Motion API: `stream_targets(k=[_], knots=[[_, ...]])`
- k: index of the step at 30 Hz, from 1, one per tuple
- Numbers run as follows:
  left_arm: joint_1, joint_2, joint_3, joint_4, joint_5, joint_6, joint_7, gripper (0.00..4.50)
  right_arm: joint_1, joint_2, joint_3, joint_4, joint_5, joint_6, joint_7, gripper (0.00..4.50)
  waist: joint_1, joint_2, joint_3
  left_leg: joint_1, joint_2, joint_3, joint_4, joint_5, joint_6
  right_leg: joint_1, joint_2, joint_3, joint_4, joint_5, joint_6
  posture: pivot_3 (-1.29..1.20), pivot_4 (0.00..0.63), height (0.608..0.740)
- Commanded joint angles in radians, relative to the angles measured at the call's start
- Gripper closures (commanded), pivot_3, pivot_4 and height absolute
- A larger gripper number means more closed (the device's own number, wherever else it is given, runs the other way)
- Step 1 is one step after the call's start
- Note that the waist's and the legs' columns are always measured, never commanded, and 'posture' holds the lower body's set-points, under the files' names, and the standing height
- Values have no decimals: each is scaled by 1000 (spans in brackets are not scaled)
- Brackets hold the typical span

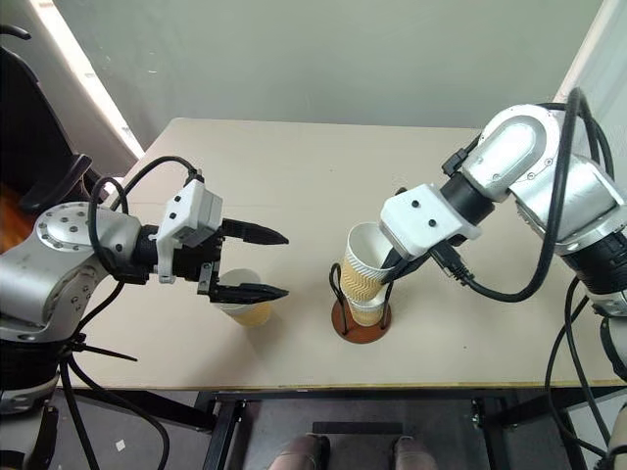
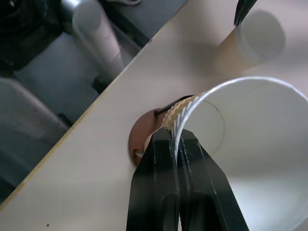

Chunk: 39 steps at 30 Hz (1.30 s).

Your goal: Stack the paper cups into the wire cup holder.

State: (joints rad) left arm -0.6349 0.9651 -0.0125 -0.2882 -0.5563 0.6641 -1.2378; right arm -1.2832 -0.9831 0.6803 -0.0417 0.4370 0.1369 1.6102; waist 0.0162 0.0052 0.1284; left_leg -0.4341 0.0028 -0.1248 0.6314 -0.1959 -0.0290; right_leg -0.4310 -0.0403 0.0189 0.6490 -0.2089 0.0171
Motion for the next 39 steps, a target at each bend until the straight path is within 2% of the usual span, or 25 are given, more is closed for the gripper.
stream_targets(k=[1,11,12,14,19,25,27,30,33,35,39], knots=[[1,15,17,-39,-5,8,9,0,-24,9,-8,14,-27,-25,4,4474,0,0,0,0,0,0,0,0,0,0,0,0,0,0,0,0,150,740],[26,24,30,-66,-8,19,34,0,-33,19,25,42,-117,-138,4,4474,0,0,0,-1,0,0,0,-1,0,-1,0,-1,-1,0,0,0,150,740],[28,25,31,-67,-8,18,34,0,-37,22,26,41,-116,-138,4,4301,0,0,0,-1,0,0,0,-1,0,-1,0,-1,-1,0,0,0,150,740],[30,26,32,-66,-8,15,34,0,-43,25,30,43,-118,-143,4,3907,0,0,0,-1,0,0,0,-1,0,-1,0,-1,-1,0,0,0,150,740],[28,35,33,-42,4,-4,25,0,-53,34,25,54,-129,-144,4,2170,0,0,0,-1,0,0,0,-1,0,-1,0,-1,-1,0,0,0,150,740],[-101,75,-20,127,96,-119,-77,0,-14,74,-134,112,-193,-55,-23,48,5,0,0,-2,0,-2,0,0,0,-2,0,-2,0,0,0,0,150,740],[-129,80,-34,171,119,-152,-110,0,6,82,-169,103,-216,-34,-42,15,7,-1,0,-2,0,-2,0,-1,0,-1,0,-2,-1,0,0,0,150,740],[-207,116,-80,330,218,-251,-183,0,53,137,-309,47,-111,153,-167,15,5,0,0,-3,-1,-2,-1,-1,0,-1,-1,-2,-2,0,0,0,150,740],[-257,135,-130,483,298,-361,-270,0,124,192,-382,-11,-71,288,-272,15,2,-1,0,-3,0,-2,-1,-1,-1,-3,-1,-3,-2,0,0,0,150,740],[-303,131,-173,589,351,-433,-338,0,203,219,-411,-59,-82,321,-346,15,1,-1,-1,-3,0,-3,-2,-1,-1,-3,0,-3,-2,0,0,0,150,740],[-377,92,-262,720,420,-535,-377,0,263,288,-503,-150,55,485,-410,15,1,-1,-1,-6,0,-4,-1,-1,-1,-4,-1,-4,-3,2,2,0,150,740]])
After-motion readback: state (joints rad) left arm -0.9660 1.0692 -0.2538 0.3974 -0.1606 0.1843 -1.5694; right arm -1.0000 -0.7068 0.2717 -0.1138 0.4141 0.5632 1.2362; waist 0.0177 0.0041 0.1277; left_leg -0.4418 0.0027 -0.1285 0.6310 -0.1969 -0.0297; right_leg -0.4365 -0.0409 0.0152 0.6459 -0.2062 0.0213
